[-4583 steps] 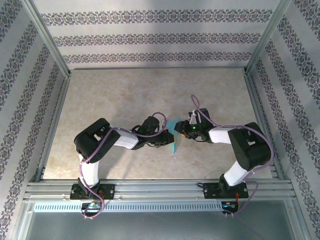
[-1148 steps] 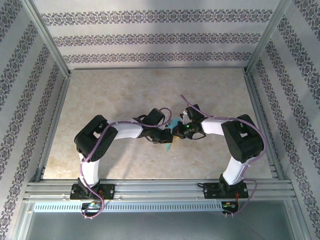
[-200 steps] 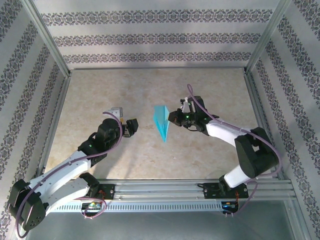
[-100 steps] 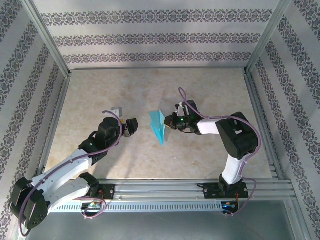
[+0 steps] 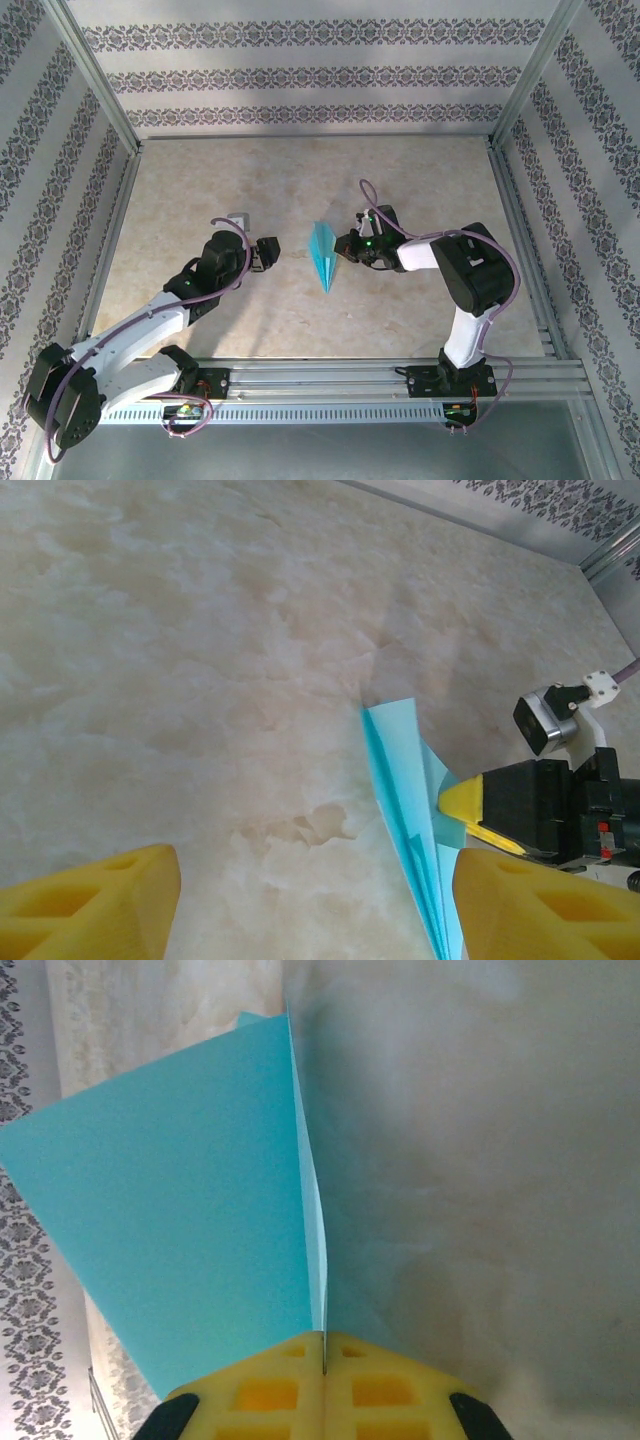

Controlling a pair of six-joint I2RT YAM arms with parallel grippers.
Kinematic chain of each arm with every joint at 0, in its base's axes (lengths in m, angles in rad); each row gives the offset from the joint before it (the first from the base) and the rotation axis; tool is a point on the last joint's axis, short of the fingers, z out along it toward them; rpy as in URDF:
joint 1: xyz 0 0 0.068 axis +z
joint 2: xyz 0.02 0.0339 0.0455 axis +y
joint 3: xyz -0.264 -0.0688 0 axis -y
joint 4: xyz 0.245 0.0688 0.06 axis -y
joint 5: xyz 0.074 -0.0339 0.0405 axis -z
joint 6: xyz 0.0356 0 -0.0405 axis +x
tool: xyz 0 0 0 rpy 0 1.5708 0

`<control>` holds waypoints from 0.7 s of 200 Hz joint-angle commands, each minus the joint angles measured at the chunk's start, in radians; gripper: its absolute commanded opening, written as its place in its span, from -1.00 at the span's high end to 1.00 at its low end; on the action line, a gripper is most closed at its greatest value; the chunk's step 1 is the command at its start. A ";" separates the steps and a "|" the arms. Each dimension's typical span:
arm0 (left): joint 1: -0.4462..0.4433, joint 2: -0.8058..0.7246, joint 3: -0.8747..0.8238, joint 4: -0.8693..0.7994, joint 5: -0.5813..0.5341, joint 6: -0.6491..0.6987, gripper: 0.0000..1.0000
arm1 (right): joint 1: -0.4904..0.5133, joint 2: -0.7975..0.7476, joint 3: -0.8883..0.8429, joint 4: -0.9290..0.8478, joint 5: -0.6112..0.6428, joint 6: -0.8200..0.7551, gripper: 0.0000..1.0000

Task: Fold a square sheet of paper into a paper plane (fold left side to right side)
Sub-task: Turn over the paper plane at the center of the table.

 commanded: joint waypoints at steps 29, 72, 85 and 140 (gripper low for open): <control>0.016 0.012 0.032 0.044 0.022 -0.019 -0.46 | -0.010 -0.053 -0.021 -0.011 0.029 -0.043 0.73; 0.016 0.011 0.027 0.038 0.022 -0.018 -0.48 | -0.010 -0.069 -0.025 -0.029 0.043 -0.051 0.56; 0.019 0.009 0.026 0.036 0.022 -0.017 -0.50 | -0.009 -0.080 -0.025 -0.046 0.055 -0.059 0.48; 0.039 0.001 0.021 0.037 0.036 -0.022 -0.56 | -0.010 -0.140 -0.020 -0.167 0.130 -0.106 0.14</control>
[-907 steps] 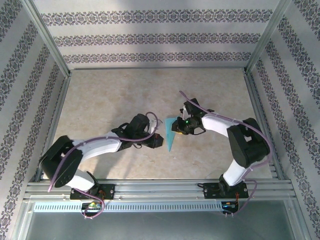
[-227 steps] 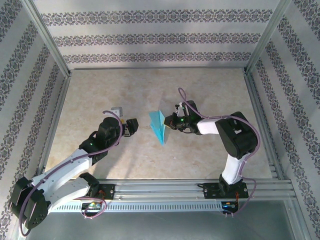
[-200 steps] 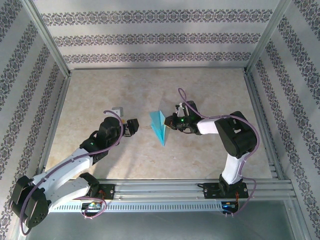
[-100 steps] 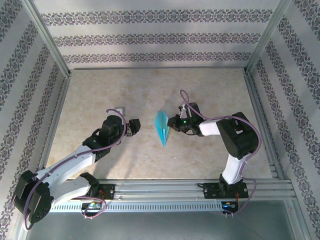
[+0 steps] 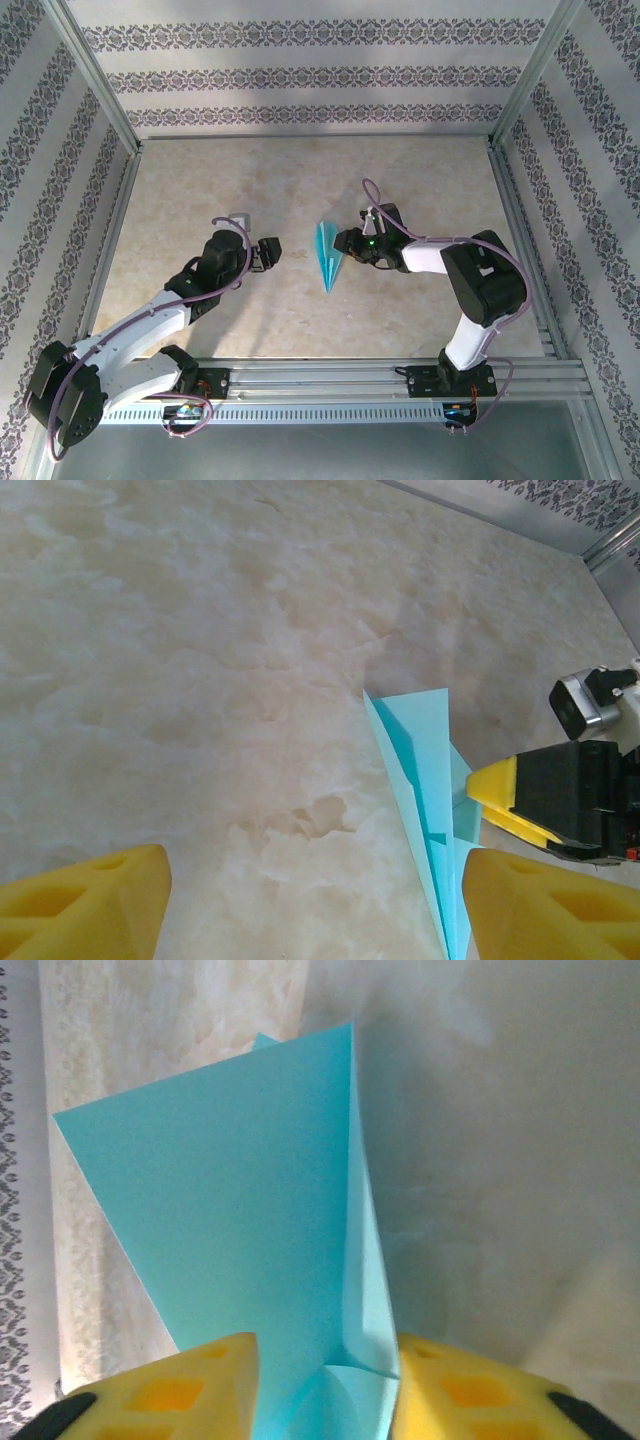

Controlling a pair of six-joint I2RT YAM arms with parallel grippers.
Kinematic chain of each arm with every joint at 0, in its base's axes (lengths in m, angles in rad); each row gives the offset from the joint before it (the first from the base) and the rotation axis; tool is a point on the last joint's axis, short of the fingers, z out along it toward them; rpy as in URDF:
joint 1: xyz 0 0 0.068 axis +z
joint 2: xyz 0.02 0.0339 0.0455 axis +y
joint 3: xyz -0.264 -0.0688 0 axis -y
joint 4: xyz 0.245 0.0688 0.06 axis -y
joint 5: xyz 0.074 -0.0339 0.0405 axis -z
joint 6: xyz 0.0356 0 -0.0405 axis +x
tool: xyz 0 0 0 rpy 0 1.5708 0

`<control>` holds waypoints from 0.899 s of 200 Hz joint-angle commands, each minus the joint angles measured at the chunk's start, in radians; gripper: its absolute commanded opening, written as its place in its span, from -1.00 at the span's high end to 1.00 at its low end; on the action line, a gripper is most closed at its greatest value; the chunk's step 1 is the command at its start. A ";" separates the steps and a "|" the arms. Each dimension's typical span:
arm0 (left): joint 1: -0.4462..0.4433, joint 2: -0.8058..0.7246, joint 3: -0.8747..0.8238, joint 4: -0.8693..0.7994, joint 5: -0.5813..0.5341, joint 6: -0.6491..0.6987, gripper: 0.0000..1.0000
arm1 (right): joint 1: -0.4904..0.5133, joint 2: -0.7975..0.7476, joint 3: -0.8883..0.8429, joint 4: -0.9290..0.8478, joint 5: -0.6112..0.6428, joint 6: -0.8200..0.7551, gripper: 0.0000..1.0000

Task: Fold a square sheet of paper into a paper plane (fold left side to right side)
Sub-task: Turn over the paper plane at the center of the table, then pick up the paper plane at the center of the table.

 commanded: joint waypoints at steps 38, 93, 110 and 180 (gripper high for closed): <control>0.051 -0.033 0.016 0.019 0.025 -0.021 -0.62 | -0.006 -0.113 0.029 -0.265 0.137 -0.117 0.01; 0.098 -0.074 0.007 -0.013 0.054 -0.025 -0.65 | 0.054 -0.181 0.128 -0.491 0.177 -0.197 0.09; 0.106 -0.081 0.002 -0.012 0.059 -0.027 -0.66 | 0.091 -0.159 0.170 -0.541 0.181 -0.198 0.09; 0.127 -0.107 -0.010 -0.023 0.075 -0.028 -0.67 | 0.171 -0.050 0.284 -0.620 0.227 -0.181 -0.02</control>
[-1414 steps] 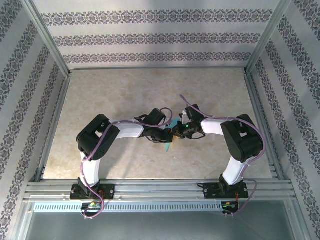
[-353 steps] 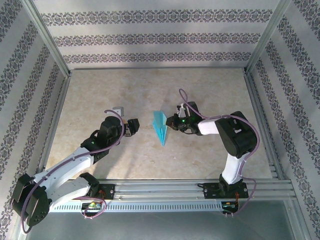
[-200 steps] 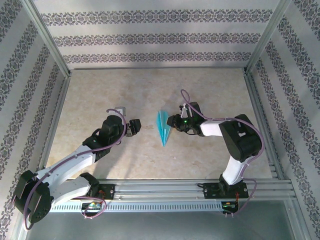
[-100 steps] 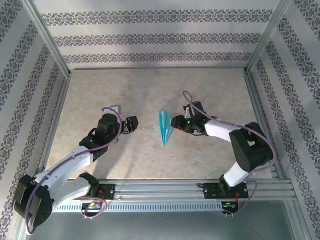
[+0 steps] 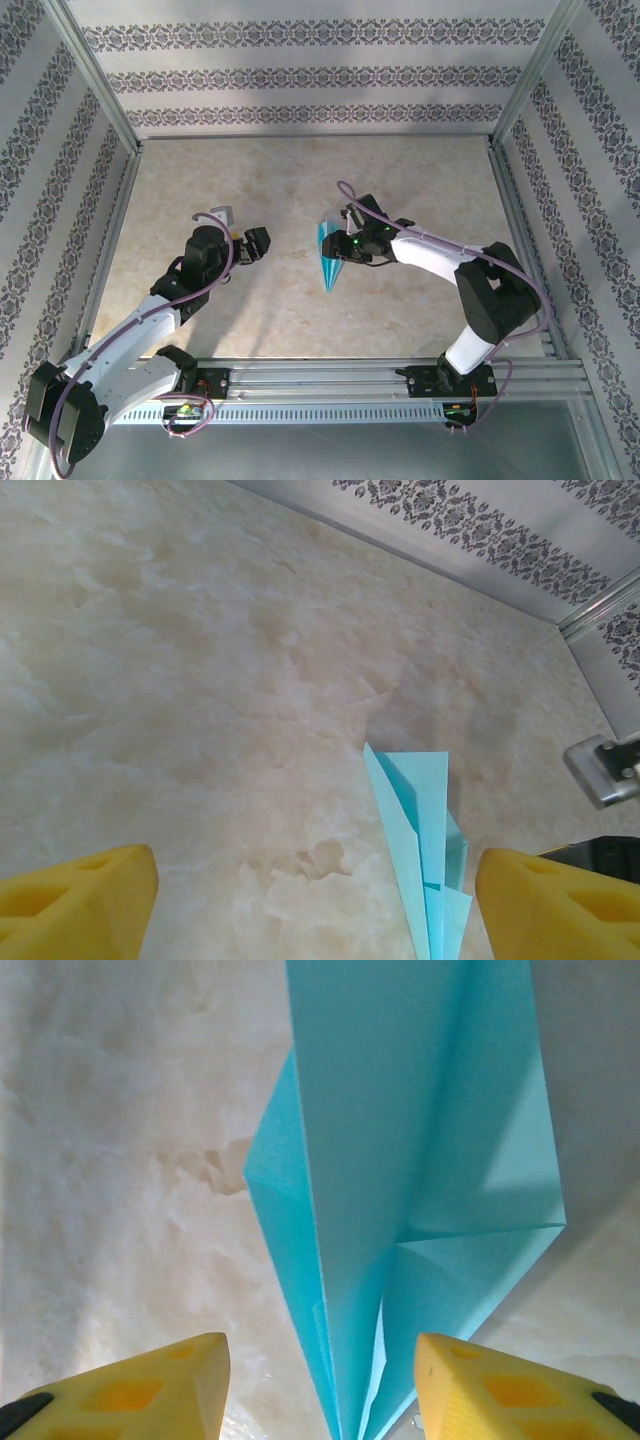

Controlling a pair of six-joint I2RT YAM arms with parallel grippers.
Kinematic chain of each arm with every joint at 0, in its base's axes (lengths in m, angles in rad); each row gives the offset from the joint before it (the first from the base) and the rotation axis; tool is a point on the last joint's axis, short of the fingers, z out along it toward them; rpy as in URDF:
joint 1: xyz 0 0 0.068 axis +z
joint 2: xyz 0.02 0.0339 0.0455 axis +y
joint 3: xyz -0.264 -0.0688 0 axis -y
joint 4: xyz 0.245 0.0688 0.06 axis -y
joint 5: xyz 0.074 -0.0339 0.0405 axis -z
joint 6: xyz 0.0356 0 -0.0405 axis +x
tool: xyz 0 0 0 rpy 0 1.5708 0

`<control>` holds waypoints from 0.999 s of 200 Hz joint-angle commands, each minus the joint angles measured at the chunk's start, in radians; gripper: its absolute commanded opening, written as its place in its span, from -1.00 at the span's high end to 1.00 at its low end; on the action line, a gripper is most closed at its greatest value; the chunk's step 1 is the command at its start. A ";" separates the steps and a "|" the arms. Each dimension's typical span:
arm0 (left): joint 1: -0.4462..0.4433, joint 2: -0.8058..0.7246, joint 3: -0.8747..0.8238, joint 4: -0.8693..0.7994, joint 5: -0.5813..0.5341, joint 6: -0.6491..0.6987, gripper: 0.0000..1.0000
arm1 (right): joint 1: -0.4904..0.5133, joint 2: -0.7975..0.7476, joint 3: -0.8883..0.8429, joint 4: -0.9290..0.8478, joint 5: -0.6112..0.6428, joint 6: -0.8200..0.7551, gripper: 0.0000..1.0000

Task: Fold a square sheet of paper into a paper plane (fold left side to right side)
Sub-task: Pick up the paper plane at the center of the table.

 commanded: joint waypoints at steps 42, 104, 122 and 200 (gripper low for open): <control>0.030 -0.024 -0.023 -0.013 0.020 -0.010 -0.67 | 0.031 0.068 0.074 -0.089 0.055 -0.015 0.02; 0.038 -0.025 -0.025 -0.017 0.027 -0.005 -0.68 | 0.042 0.108 0.106 -0.107 0.065 -0.019 0.10; 0.039 -0.023 -0.027 -0.016 0.028 -0.004 -0.68 | 0.048 0.119 0.116 -0.113 0.067 -0.021 0.12; 0.050 -0.023 -0.028 -0.015 0.036 -0.006 -0.69 | 0.072 0.164 0.153 -0.155 0.111 -0.029 0.33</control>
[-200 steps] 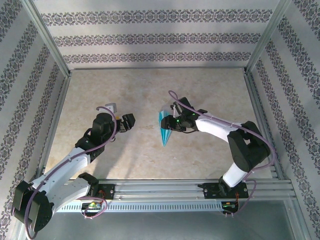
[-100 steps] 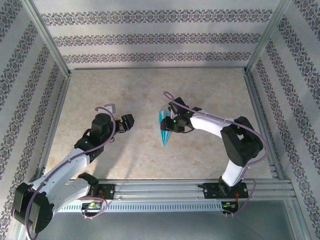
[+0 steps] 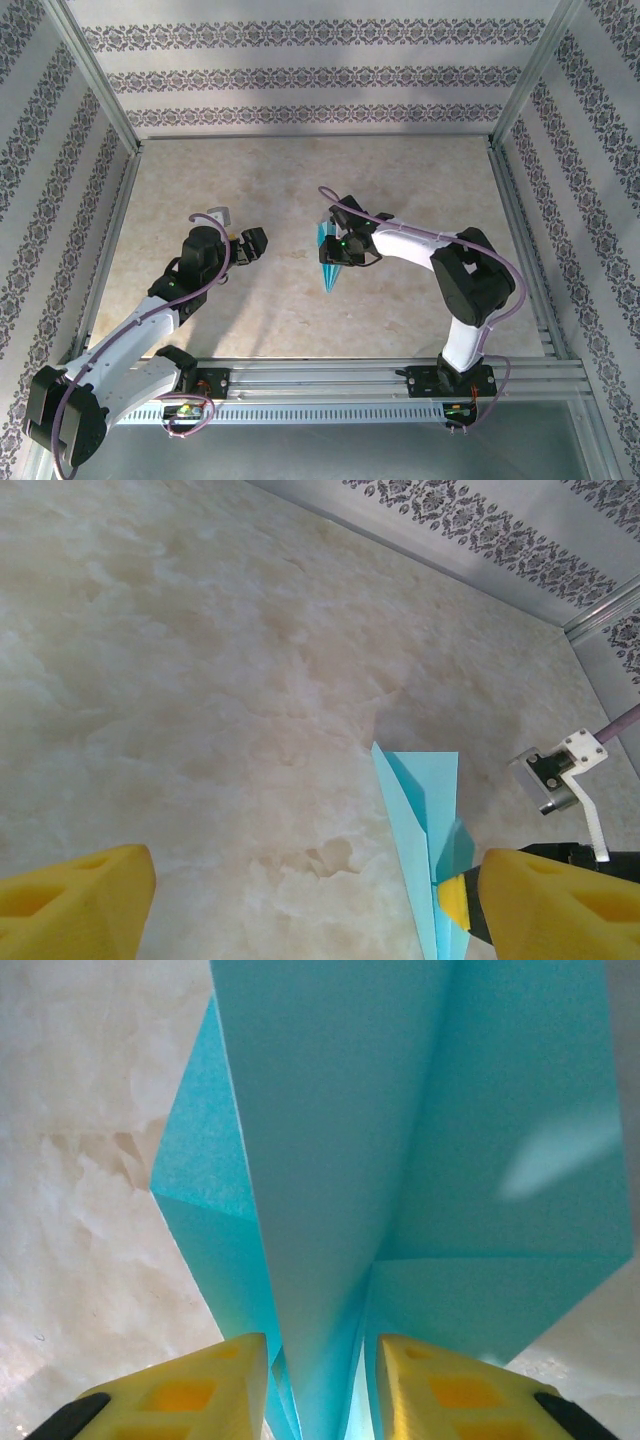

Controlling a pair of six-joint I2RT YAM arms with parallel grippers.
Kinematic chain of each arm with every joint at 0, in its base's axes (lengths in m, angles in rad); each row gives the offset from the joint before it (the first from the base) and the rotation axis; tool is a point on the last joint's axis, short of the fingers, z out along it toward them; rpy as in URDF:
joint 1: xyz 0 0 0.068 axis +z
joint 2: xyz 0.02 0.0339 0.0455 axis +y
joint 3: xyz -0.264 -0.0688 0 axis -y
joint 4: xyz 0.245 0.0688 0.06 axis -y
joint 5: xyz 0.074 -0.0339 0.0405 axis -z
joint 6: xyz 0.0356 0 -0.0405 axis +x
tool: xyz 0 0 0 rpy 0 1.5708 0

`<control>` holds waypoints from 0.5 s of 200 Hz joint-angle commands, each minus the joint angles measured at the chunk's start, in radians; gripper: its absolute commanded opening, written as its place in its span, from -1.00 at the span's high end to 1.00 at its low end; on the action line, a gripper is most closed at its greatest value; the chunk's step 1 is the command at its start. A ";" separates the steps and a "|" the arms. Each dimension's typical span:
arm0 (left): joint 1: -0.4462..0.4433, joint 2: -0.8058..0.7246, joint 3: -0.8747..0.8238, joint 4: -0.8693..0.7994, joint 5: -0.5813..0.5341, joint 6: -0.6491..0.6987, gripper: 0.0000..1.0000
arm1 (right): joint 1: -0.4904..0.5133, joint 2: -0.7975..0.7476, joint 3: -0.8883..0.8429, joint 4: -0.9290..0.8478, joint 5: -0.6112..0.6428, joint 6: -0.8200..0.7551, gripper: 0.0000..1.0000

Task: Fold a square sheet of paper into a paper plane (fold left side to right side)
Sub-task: Pick up the paper plane at the center of the table.

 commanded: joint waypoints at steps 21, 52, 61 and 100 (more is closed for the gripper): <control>0.021 -0.011 -0.012 -0.010 0.016 -0.007 -0.69 | 0.020 0.028 0.036 -0.047 0.056 -0.009 0.39; 0.024 -0.011 -0.014 -0.008 0.020 -0.007 -0.69 | 0.029 0.040 0.048 -0.061 0.083 -0.007 0.46; 0.024 -0.011 -0.014 -0.008 0.021 -0.007 -0.69 | 0.032 0.045 0.051 -0.063 0.089 -0.004 0.47; 0.027 -0.008 -0.016 -0.007 0.022 -0.009 -0.69 | 0.047 0.064 0.070 -0.079 0.118 0.002 0.51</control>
